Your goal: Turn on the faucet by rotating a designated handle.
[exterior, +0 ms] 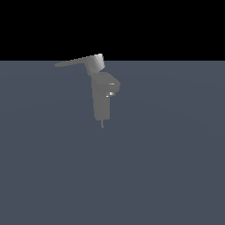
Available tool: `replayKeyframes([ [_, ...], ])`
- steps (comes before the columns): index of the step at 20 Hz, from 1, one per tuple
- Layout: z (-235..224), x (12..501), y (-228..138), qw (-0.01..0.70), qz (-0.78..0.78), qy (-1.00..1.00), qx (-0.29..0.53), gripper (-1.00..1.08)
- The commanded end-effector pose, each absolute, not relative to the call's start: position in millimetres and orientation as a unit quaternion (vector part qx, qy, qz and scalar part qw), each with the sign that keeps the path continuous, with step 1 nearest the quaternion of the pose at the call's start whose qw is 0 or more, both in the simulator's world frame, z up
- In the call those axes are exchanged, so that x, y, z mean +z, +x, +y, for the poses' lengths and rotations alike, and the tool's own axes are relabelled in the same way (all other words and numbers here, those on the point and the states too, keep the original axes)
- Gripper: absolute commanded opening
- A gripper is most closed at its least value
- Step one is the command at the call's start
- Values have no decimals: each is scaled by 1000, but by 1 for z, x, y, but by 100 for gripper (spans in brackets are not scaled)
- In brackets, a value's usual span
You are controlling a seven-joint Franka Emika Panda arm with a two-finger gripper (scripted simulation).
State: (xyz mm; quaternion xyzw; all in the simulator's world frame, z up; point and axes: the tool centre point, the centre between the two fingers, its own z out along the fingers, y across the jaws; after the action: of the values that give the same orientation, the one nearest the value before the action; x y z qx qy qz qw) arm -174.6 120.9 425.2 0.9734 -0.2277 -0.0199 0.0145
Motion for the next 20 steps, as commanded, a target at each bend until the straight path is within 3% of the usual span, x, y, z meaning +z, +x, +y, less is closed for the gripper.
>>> replayKeyframes([
  [1,130,417,-165,17,-251,968,-22,-100],
  [20,179,358,-79,40,-412,909,-39,-100],
])
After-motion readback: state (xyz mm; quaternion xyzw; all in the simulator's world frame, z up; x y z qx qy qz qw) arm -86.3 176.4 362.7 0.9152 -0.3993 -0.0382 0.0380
